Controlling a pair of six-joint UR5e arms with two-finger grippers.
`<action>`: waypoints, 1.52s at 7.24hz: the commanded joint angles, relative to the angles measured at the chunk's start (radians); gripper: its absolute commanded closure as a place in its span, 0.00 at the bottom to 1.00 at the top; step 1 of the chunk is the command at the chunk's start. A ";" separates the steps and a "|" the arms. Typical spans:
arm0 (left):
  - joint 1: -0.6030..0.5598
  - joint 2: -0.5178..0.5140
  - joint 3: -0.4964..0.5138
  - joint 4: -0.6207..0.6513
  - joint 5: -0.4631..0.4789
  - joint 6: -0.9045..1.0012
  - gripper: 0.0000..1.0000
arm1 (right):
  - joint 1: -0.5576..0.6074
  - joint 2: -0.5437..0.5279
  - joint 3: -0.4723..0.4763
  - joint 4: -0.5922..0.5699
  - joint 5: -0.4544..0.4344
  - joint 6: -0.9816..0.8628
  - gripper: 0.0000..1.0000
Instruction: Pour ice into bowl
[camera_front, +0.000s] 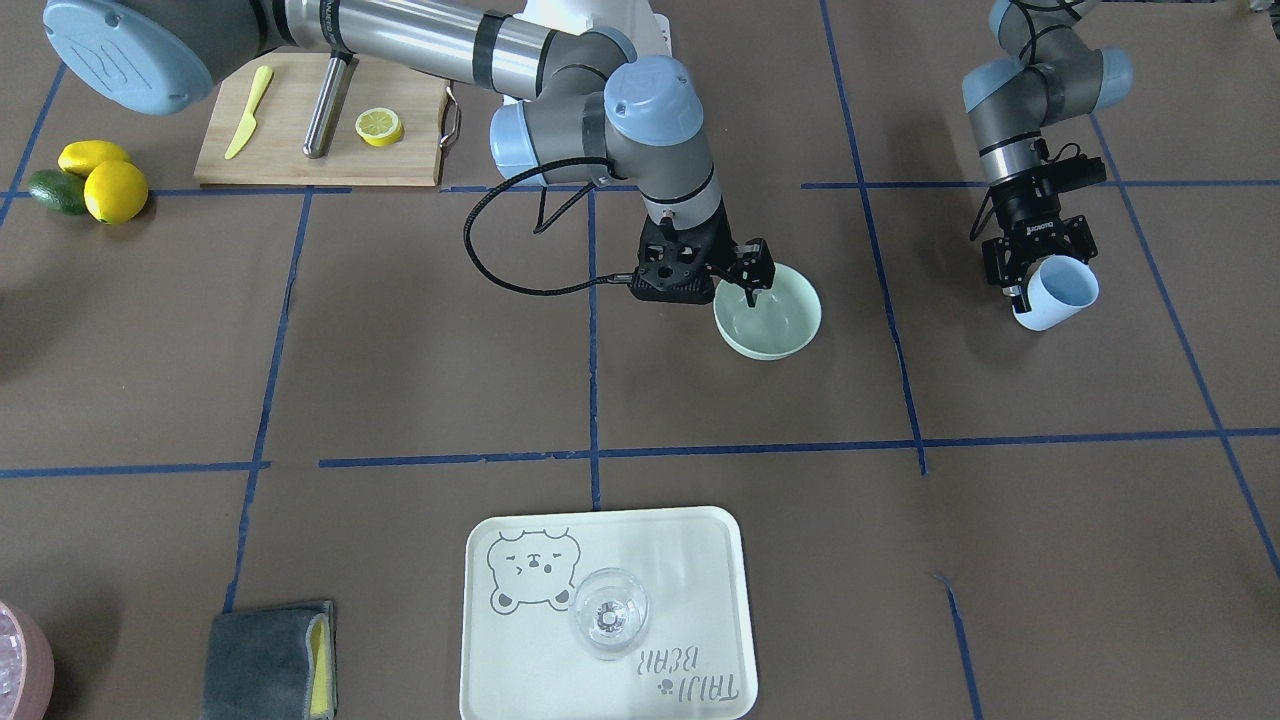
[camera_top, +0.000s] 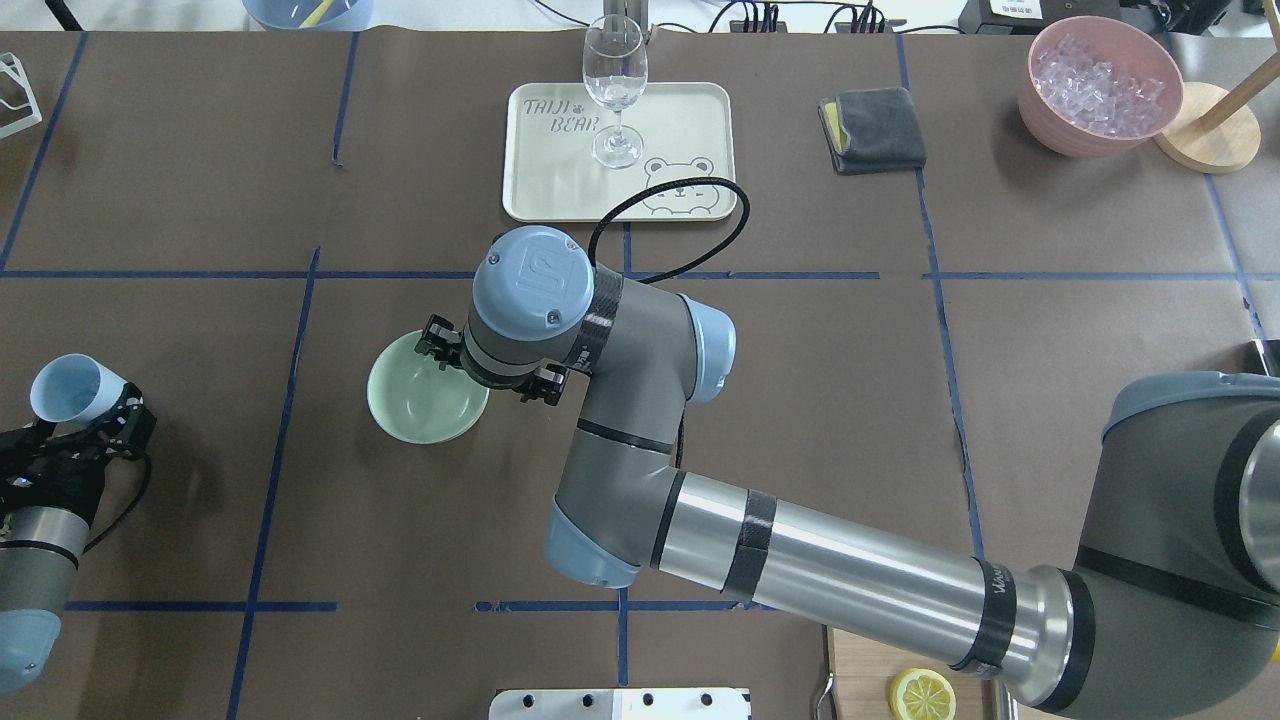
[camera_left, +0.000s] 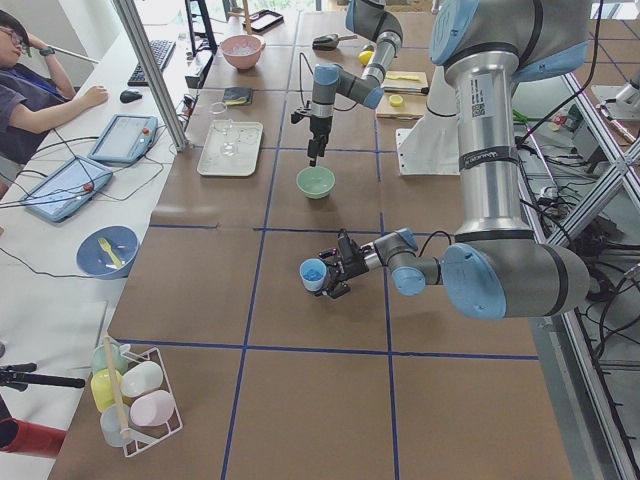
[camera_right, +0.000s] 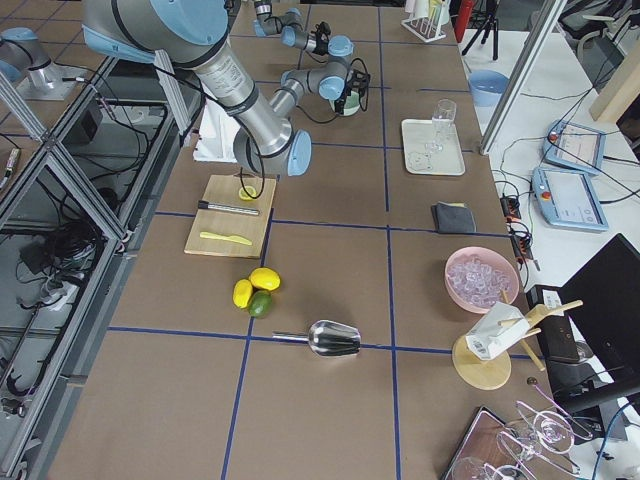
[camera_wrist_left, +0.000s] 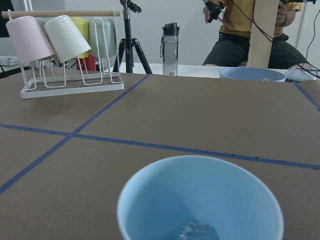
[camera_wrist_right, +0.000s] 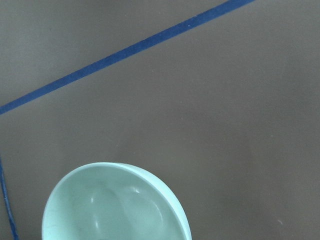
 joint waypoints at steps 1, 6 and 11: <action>-0.017 -0.006 0.004 -0.028 0.000 0.043 0.04 | 0.001 -0.020 0.029 -0.001 0.002 0.000 0.00; -0.071 -0.063 0.004 -0.294 0.000 0.456 1.00 | 0.041 -0.043 0.065 -0.001 0.034 0.000 0.00; -0.114 -0.072 -0.072 -0.529 -0.047 0.862 1.00 | 0.157 -0.324 0.469 -0.151 0.091 -0.030 0.00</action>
